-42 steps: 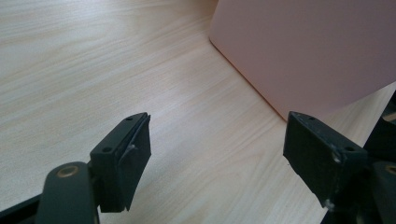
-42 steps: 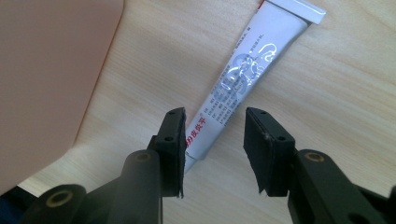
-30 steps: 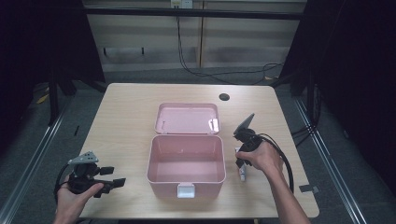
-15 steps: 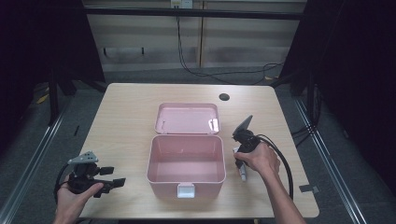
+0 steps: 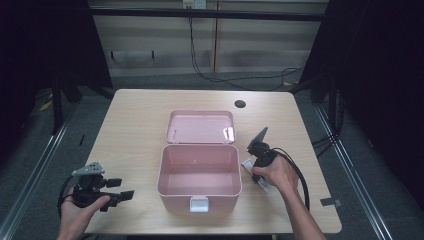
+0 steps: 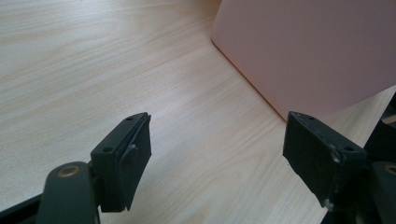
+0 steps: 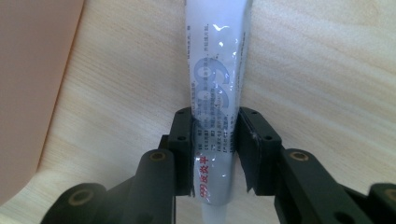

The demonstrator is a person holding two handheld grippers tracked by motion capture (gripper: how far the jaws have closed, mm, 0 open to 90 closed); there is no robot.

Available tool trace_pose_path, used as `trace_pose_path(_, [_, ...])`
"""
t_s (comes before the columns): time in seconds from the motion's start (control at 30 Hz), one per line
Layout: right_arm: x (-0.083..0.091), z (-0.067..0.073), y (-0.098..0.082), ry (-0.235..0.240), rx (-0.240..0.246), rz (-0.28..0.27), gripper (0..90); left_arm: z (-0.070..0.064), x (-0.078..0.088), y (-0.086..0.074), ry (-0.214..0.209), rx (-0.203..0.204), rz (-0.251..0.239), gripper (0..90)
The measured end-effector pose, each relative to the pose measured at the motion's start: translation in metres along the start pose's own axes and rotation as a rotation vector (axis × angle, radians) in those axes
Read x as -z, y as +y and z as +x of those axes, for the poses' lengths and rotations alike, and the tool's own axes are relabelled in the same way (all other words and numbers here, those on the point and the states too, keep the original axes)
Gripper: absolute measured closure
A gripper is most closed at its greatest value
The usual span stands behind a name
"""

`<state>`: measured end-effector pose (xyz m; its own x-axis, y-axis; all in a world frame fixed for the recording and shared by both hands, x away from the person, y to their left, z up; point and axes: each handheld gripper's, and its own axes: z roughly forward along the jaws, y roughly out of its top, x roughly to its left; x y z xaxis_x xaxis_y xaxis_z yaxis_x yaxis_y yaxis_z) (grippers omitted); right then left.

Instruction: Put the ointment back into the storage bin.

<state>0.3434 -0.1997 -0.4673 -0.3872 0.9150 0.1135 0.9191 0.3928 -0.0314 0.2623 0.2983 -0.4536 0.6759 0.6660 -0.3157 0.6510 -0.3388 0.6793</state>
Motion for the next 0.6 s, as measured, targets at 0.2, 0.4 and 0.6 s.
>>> trace_pose_path(0.2, [0.0002,-0.0001,-0.0008,-0.009,0.038,-0.010,69.2,0.0003,0.0002,0.0000,-0.002,-0.001,0.005,23.4])
trace_pose_path(0.4, [0.0060,-0.0020,-0.0045,-0.005,0.056,-0.022,72.1,0.0004,0.0000,0.0000,-0.002,-0.002,0.005,23.5])
trace_pose_path(0.6, [0.0067,-0.0043,-0.0077,0.004,0.061,-0.040,72.2,0.0002,-0.0001,0.0000,-0.003,-0.003,0.004,23.7])
